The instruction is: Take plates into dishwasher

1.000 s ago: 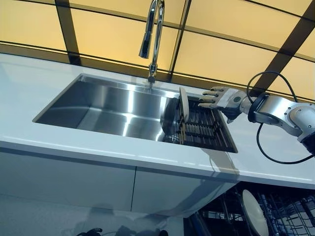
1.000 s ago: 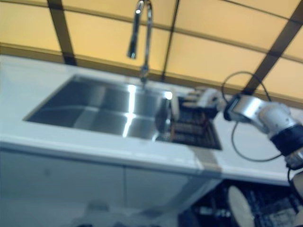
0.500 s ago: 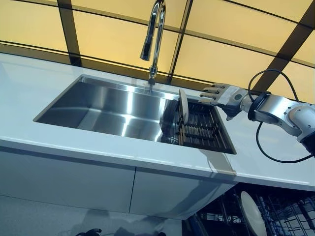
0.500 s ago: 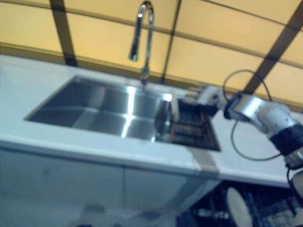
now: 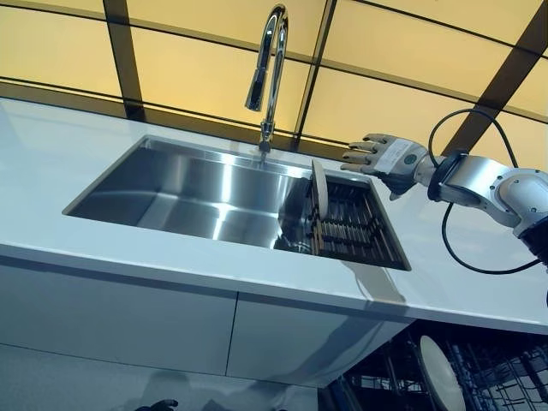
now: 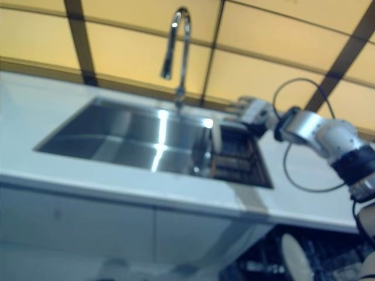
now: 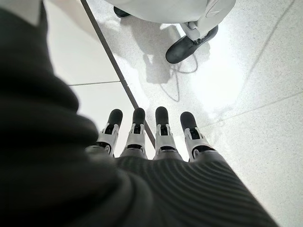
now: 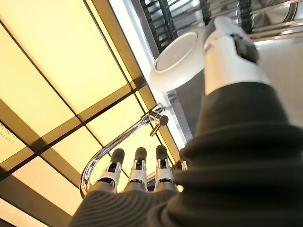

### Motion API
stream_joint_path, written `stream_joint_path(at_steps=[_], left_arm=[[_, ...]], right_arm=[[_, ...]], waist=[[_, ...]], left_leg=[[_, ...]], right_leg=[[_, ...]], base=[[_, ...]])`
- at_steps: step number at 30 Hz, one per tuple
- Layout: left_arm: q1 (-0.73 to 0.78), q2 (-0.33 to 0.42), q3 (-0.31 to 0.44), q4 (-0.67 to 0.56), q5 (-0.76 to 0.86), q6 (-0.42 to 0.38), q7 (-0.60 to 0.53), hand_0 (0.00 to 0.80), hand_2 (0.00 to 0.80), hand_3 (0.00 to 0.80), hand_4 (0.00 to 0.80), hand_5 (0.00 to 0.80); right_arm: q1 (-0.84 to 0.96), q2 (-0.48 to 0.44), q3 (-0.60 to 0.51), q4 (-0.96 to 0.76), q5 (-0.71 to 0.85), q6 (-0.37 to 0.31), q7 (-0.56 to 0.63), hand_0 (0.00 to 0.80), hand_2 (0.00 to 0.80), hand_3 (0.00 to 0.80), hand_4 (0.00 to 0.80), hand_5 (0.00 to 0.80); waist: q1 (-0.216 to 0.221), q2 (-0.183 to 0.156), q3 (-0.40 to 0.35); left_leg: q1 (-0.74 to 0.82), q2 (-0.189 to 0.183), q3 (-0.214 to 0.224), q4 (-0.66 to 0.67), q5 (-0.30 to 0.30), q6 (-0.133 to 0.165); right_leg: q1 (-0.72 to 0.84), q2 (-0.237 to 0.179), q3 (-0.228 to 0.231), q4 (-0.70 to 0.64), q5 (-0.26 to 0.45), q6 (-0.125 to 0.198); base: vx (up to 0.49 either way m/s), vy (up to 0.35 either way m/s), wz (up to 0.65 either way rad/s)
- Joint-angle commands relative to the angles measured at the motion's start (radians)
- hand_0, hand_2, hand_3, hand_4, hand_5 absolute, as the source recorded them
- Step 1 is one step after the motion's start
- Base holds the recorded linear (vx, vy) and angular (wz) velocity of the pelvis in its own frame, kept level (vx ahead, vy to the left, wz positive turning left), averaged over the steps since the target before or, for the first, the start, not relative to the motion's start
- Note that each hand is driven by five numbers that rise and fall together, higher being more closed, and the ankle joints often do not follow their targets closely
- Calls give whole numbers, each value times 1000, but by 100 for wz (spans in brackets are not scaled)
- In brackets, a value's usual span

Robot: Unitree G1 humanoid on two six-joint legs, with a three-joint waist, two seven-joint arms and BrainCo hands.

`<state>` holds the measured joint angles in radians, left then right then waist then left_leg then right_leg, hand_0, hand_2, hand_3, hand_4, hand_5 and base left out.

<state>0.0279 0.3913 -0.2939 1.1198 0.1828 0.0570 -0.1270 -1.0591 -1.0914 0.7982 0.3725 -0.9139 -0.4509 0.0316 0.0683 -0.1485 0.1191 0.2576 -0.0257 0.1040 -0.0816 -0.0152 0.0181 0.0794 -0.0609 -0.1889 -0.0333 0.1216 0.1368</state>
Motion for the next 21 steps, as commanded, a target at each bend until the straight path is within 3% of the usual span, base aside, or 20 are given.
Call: stream_joint_path(at_steps=[1,6,12,14,16,18,20,21], left_arm=[[9,-23,-45,-25,13,9,-2,0,0,0,0,0],[9,-6,-31,-11,18,33,4,0,0,0,0,0],[2,-10,-7,18,27,21,7,0,0,0,0,0],[6,-17,6,27,13,10,10,0,0,0,0,0],[12,-30,20,32,2,-6,17,0,0,0,0,0],[14,-47,24,35,-24,-41,32,0,0,0,0,0],[11,-62,17,21,-58,-65,40,0,0,0,0,0],[8,-63,10,4,-73,-64,38,0,0,0,0,0]], right_arm=[[-157,-23,27,60,6,53,-26,0,0,0,0,0],[-142,-12,2,29,-10,67,-8,0,0,0,0,0],[-184,-3,11,25,5,64,-7,0,0,0,0,0],[-211,-5,25,31,25,54,-19,0,0,0,0,0],[-248,2,58,35,40,52,-31,0,0,0,0,0],[-289,20,96,40,39,40,-57,0,0,0,0,0],[-325,25,130,27,50,45,-77,0,0,0,0,0],[-335,24,134,17,58,50,-78,0,0,0,0,0]], waist=[[16,50,-8],[7,60,-12],[-2,54,-49],[-8,53,-69],[-6,51,-85],[10,54,-83],[17,75,-67],[20,81,-56]], left_leg=[[-36,-58,39,57,-137,94],[-15,-50,52,36,-131,96],[26,-12,97,79,-184,74],[43,0,106,116,-219,51],[17,22,122,255,-174,8],[-88,61,129,547,-39,-50],[-272,90,84,842,48,-92],[-330,103,70,906,46,-90]], right_leg=[[-127,4,-65,104,12,24],[-138,-11,-80,169,-4,19],[-92,4,-95,171,-148,-27],[-79,17,-91,175,-184,-44],[-49,45,-78,149,-210,-86],[-6,84,-60,102,-219,-141],[25,116,-65,82,-222,-184],[37,121,-73,83,-228,-198]], base=[[-56,89,-8],[13,-12,-4],[163,-248,1],[227,-365,6],[228,-434,5],[125,-455,-9],[12,-382,1],[12,-337,-6]])
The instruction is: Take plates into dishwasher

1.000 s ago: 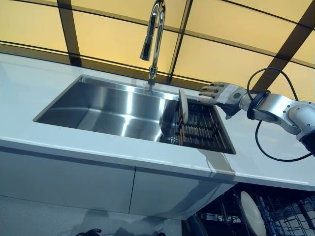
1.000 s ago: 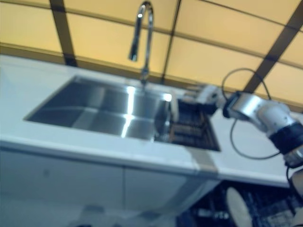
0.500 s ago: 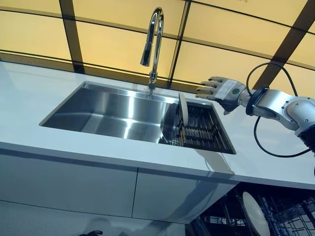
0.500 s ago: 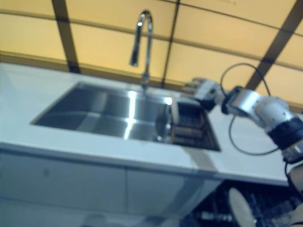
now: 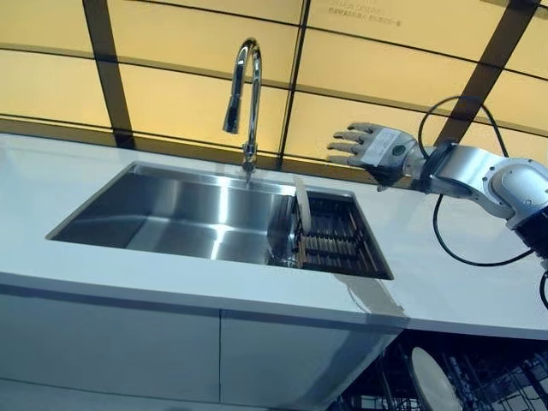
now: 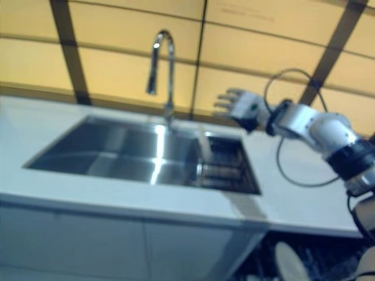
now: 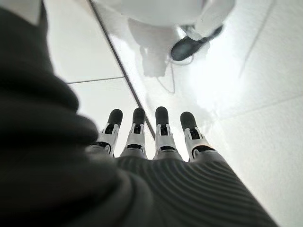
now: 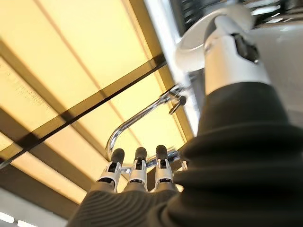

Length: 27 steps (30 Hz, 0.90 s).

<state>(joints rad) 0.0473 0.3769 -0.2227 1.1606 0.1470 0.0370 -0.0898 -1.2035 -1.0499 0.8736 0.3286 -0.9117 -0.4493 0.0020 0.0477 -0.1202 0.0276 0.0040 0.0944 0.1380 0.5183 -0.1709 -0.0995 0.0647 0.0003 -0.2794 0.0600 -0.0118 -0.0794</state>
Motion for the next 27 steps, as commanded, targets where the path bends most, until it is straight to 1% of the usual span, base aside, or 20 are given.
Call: stream_joint_path(at_steps=[1,2,3,4,5,6,7,8,9,10,11,12,13,14,15,17,19,20,23,27], left_arm=[[-13,-47,-71,-54,-47,-38,-4,0,0,0,0,0],[-18,-47,-79,-62,-59,-31,-2,0,0,0,0,0],[-25,-46,-85,-67,-72,-22,5,0,0,0,0,0],[-34,-43,-85,-70,-86,-8,10,0,0,0,0,0],[-40,-41,-84,-72,-93,5,12,0,0,0,0,0],[-45,-40,-82,-73,-89,20,12,0,0,0,0,0],[-46,-39,-80,-69,-80,24,10,0,0,0,0,0],[-44,-41,-78,-65,-73,24,8,0,0,0,0,0],[-39,-43,-75,-60,-68,20,5,0,0,0,0,0],[-33,-45,-77,-57,-75,14,8,0,0,0,0,0],[-27,-48,-76,-56,-80,8,9,0,0,0,0,0],[-18,-50,-72,-54,-85,-1,5,0,0,0,0,0],[-14,-52,-70,-52,-85,-7,1,0,0,0,0,0],[-13,-51,-68,-51,-87,-8,0,0,0,0,0,0],[-10,-46,-62,-46,-91,-10,-2,0,0,0,0,0],[-18,-38,-65,-49,-99,0,-8,0,0,0,0,0],[-31,-29,-71,-54,-85,11,-11,0,0,0,0,0],[-42,-22,-78,-53,-79,12,-10,0,0,0,0,0],[-70,-5,-93,-48,-74,4,-16,0,0,0,0,0],[-86,1,-112,-50,-88,-17,-20,0,0,0,0,0]], right_arm=[[-192,-17,54,59,53,50,-47,0,0,0,0,0],[-191,-10,55,53,45,58,-49,0,0,0,0,0],[-196,5,62,46,41,76,-49,0,0,0,0,0],[-216,27,77,44,50,98,-40,0,0,0,0,0],[-230,49,83,44,47,113,-30,0,0,0,0,0],[-240,72,85,42,46,134,-15,0,0,0,0,0],[-244,87,84,39,46,147,0,0,0,0,0,0],[-249,92,85,30,46,157,13,0,0,0,0,0],[-246,97,80,15,46,168,31,0,0,0,0,0],[-245,95,79,1,44,169,38,0,0,0,0,0],[-240,90,74,-13,42,170,44,0,0,0,0,0],[-230,78,60,-36,47,165,59,0,0,0,0,0],[-221,71,50,-51,42,158,63,0,0,0,0,0],[-219,68,47,-52,47,154,61,0,0,0,0,0],[-208,60,41,-38,57,134,39,0,0,0,0,0],[-175,40,24,-35,44,97,23,0,0,0,0,0],[-163,7,25,-59,61,96,27,0,0,0,0,0],[-160,-15,29,-76,83,100,29,0,0,0,0,0],[-167,-66,37,-117,130,96,34,0,0,0,0,0],[-151,-98,16,-147,142,82,41,0,0,0,0,0]], waist=[[43,52,45],[44,49,55],[45,45,62],[47,34,66],[50,23,70],[49,12,71],[46,6,70],[42,4,70],[40,6,74],[36,10,76],[32,13,78],[25,18,80],[24,21,80],[26,21,79],[32,22,73],[39,22,74],[45,15,67],[48,10,64],[46,2,52],[39,6,35]], left_leg=[[-125,0,25,322,180,35],[-141,2,25,292,153,49],[-142,-6,29,226,127,60],[-117,-22,46,131,113,71],[-87,-36,55,20,117,77],[-61,-49,48,-126,137,80],[-45,-55,26,-269,186,70],[-38,-55,0,-367,236,61],[-29,-46,-38,-476,298,47],[-25,-37,-60,-542,342,38],[-28,-29,-67,-578,368,32],[-43,-22,-69,-587,378,27],[-53,-24,-70,-567,373,28],[-48,-28,-72,-553,349,37],[-29,-39,-98,-553,291,53],[-32,-58,-109,-476,216,72],[-36,-80,-126,-448,165,88],[-38,-92,-137,-439,152,95],[-38,-119,-152,-449,139,114],[-13,-135,-164,-522,153,129]], right_leg=[[63,56,0,-8,-100,9],[70,48,-11,-7,-106,7],[75,40,-15,-6,-110,10],[80,26,-12,-8,-116,15],[84,14,-6,-8,-119,19],[86,7,-1,-10,-119,21],[86,7,0,-13,-118,20],[89,7,0,-17,-117,18],[92,9,2,-13,-119,16],[99,12,7,-10,-123,12],[105,13,9,-5,-128,10],[116,10,9,6,-141,10],[123,6,11,13,-151,9],[129,1,14,15,-157,12],[136,-7,16,25,-169,18],[133,-25,17,57,-187,21],[132,-35,10,62,-186,34],[126,-41,5,69,-184,43],[104,-52,3,89,-182,65],[77,-60,0,107,-183,83]], base=[[36,-274,-18],[67,-213,-18],[122,-144,-3],[157,-105,1],[191,-79,-4],[192,-68,-17],[190,-56,-20],[218,-24,-12],[216,6,3],[239,36,5],[276,80,6],[326,139,-1],[330,161,-1],[388,224,-8],[407,230,-16],[364,223,-41],[289,176,-34],[342,195,-17],[290,174,-5],[212,140,1]])
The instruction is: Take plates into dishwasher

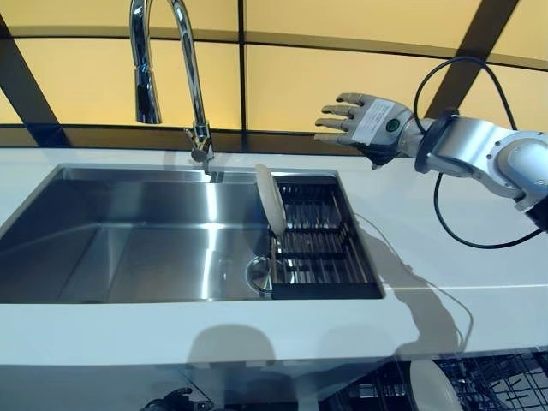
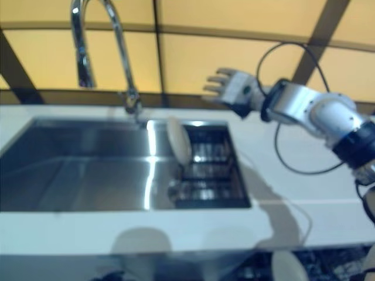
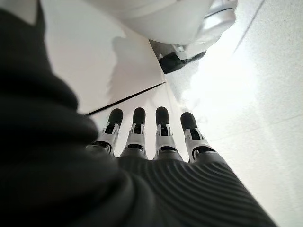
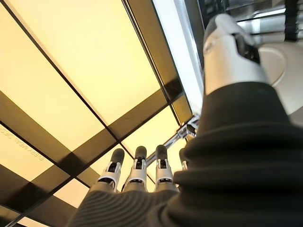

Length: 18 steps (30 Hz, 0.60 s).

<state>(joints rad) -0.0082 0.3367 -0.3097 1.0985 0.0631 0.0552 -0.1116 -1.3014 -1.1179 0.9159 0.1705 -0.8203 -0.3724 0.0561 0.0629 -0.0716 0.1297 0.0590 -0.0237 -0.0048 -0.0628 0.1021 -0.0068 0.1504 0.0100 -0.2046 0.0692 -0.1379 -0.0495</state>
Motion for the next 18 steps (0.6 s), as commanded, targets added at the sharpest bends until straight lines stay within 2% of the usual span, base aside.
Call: stream_joint_path(at_steps=[1,5,10,18], left_arm=[[-32,41,-28,8,-5,-36,0,0,0,0,0,0],[-37,42,-35,14,9,-41,1,0,0,0,0,0],[-39,44,-29,34,33,-31,4,0,0,0,0,0],[-34,37,-13,50,45,-40,9,0,0,0,0,0]], right_arm=[[-50,-34,-31,7,52,1,-12,0,0,0,0,0],[-67,-39,-36,-11,70,-38,9,0,0,0,0,0],[-81,-35,-31,-50,102,-54,34,0,0,0,0,0],[-89,3,-26,-130,151,-123,163,0,0,0,0,0]], waist=[[24,-41,-70],[31,-43,-80],[37,-51,-84],[59,-72,-75]], left_leg=[[-63,-18,-22,44,-117,38],[-59,-28,-22,9,-114,46],[-64,-32,-23,8,-120,54],[-76,-36,-34,39,-135,50]], right_leg=[[-11,-70,-77,98,-57,55],[-9,-70,-90,77,-54,61],[-18,-72,-96,84,-46,69],[-4,-66,-108,80,-65,56]], base=[[152,96,8],[105,61,15],[39,21,3],[12,3,2]])
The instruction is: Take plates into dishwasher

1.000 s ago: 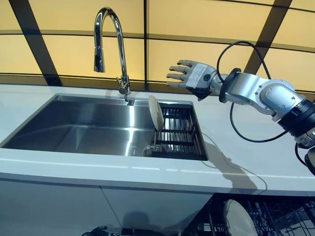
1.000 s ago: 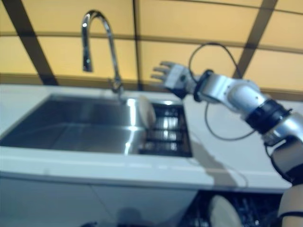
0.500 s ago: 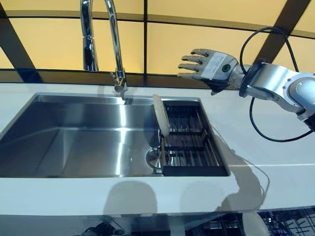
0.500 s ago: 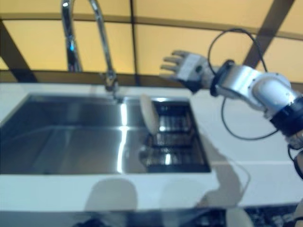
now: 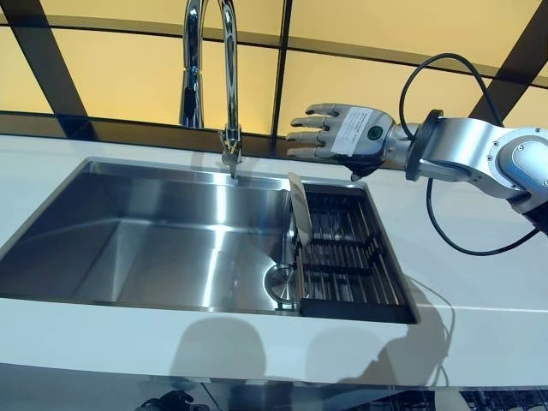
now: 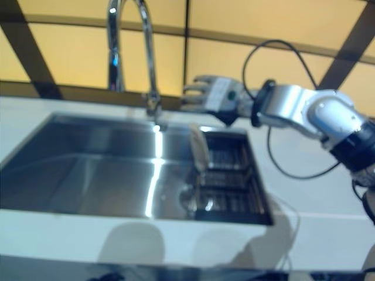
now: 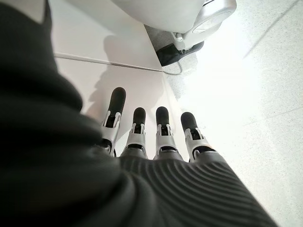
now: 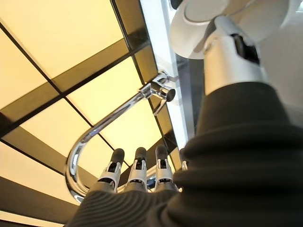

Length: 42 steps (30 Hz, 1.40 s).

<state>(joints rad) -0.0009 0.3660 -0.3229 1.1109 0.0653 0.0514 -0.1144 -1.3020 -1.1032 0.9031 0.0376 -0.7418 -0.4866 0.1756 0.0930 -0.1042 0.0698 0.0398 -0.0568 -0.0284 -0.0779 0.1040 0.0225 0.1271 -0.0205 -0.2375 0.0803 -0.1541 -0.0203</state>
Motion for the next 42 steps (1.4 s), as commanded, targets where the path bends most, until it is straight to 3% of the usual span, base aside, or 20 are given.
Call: stream_joint_path(at_steps=[1,11,24,42], left_arm=[[-42,7,1,39,44,-37,12,0,0,0,0,0],[-36,7,7,43,57,-41,25,0,0,0,0,0],[-38,11,5,45,67,-49,28,0,0,0,0,0],[-31,22,9,34,63,-53,27,0,0,0,0,0]], right_arm=[[-93,-8,-10,-1,77,-14,53,0,0,0,0,0],[-95,0,-2,-58,143,-59,147,0,0,0,0,0],[-62,47,-12,-71,178,-34,244,0,0,0,0,0],[47,52,-23,71,74,-66,191,0,0,0,0,0]], waist=[[31,-42,-14],[55,-74,0],[76,-84,20],[87,-88,50]], left_leg=[[-59,-3,-12,56,-137,19],[-76,-6,-39,73,-138,10],[-94,-12,-62,88,-136,8],[-101,-17,-77,105,-143,19]], right_leg=[[19,-35,-77,69,-50,26],[23,-27,-97,71,-60,16],[17,-25,-111,79,-65,7],[0,-33,-122,107,-69,7]], base=[[-9,-18,5],[1,-16,9],[6,0,4],[3,5,1]])
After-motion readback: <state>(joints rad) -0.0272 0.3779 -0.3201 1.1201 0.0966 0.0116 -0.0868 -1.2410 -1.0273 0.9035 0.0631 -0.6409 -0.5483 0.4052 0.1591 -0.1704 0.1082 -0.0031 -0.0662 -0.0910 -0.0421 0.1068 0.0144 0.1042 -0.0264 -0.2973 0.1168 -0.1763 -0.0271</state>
